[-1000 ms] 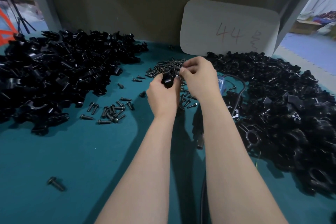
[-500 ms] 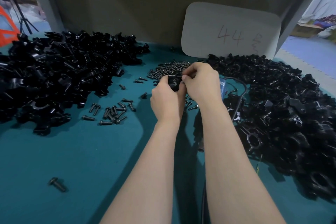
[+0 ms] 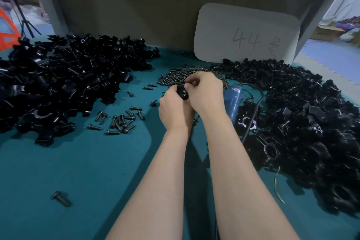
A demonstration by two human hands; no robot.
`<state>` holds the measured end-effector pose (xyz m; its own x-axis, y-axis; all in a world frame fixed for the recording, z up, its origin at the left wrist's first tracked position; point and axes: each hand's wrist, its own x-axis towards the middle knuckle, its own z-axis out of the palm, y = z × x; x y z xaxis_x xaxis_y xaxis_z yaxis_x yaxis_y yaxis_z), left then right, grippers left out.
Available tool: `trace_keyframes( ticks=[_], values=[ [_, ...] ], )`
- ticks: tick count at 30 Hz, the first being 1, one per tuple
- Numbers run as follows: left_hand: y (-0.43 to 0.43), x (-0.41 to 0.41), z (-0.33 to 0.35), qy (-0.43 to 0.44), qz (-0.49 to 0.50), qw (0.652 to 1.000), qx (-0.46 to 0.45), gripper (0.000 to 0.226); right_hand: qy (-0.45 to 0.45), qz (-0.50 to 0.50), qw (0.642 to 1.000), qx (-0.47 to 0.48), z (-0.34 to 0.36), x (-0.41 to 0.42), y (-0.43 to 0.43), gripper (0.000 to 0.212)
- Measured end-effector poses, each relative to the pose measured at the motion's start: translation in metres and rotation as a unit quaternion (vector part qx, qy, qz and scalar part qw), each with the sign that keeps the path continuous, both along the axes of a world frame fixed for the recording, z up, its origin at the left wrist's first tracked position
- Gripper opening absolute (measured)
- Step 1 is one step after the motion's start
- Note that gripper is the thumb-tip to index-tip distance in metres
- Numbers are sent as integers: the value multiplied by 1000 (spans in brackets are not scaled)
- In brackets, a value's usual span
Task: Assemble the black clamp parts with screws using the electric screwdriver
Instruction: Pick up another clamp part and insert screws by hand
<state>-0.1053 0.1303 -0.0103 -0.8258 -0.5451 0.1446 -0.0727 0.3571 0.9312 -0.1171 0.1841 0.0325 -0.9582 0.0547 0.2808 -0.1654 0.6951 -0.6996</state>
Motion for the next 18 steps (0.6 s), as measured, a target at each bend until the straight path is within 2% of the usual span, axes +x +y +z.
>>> trace_keyframes(
  ticks=[2,6,9,14,18],
  values=[
    [-1,-1,1,3,6,1000,8,23,1,7,1000,-10,0,-1,0,17],
    [0,-3,0,4,8,1000,3,29,13,-12,1000,-5,-3,-4,2,11],
    [1,-3,-2,4,6,1000,-8,38,12,-26,1000,-4,-7,-5,2,17],
    [0,-6,-5,-5,7,999,-37,35,-1,-19,1000,16,-10,-4,5,27],
    [-1,-6,-5,1,11,999,-41,30,-45,14,999,-3,-1,-5,15,19]
  ],
)
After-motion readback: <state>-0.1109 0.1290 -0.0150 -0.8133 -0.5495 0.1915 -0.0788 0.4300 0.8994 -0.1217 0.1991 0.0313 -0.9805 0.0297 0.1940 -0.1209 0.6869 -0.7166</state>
